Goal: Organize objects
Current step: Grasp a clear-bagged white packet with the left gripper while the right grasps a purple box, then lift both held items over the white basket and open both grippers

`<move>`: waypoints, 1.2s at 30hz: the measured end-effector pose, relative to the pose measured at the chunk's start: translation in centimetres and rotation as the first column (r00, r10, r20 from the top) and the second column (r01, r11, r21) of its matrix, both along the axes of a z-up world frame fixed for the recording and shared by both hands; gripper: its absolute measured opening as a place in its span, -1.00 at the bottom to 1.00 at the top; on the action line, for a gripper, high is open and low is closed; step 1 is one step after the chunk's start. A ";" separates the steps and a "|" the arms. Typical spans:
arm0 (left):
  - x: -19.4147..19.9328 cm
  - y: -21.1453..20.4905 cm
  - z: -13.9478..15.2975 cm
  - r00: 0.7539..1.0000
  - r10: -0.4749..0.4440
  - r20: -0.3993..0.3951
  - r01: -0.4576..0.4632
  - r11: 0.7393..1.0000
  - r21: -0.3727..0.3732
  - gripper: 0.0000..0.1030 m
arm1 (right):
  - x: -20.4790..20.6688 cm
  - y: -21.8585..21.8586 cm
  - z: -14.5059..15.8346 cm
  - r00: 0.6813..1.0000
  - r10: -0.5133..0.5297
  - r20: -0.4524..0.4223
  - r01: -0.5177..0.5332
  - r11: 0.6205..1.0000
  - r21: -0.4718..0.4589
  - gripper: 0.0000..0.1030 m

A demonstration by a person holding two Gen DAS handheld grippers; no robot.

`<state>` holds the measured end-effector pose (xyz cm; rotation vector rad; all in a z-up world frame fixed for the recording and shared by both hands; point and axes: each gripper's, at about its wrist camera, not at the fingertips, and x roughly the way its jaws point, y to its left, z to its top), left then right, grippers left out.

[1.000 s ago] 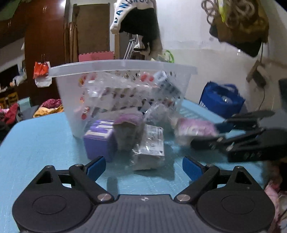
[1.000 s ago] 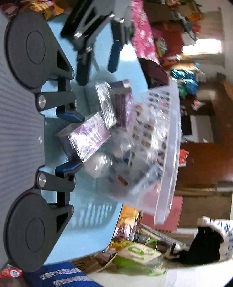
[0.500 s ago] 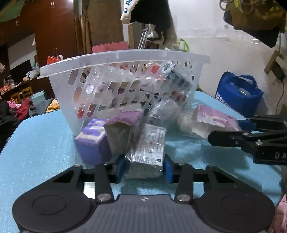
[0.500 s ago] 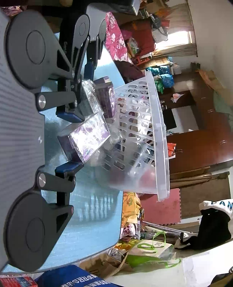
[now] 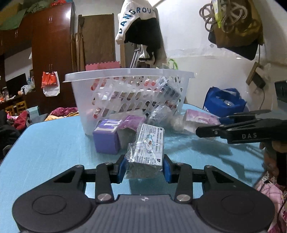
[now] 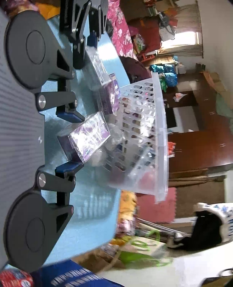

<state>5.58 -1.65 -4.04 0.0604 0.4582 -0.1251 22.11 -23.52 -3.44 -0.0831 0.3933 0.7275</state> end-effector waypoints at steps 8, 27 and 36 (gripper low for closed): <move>-0.6 2.3 0.5 0.999 0.017 0.048 -0.015 0.999 -0.035 -0.12 | -0.8 -0.2 -0.3 1.000 -0.008 0.022 0.007 1.000 0.021 -0.02; 10.7 5.4 14.1 0.990 0.120 0.071 -0.107 0.980 -0.170 -0.12 | 5.2 5.5 14.4 0.995 -0.015 0.098 0.010 0.999 0.050 -0.02; 16.5 6.5 13.2 0.978 0.206 -0.020 -0.207 0.971 -0.119 0.46 | 7.9 7.3 12.7 0.997 -0.047 0.067 0.048 0.999 -0.008 0.71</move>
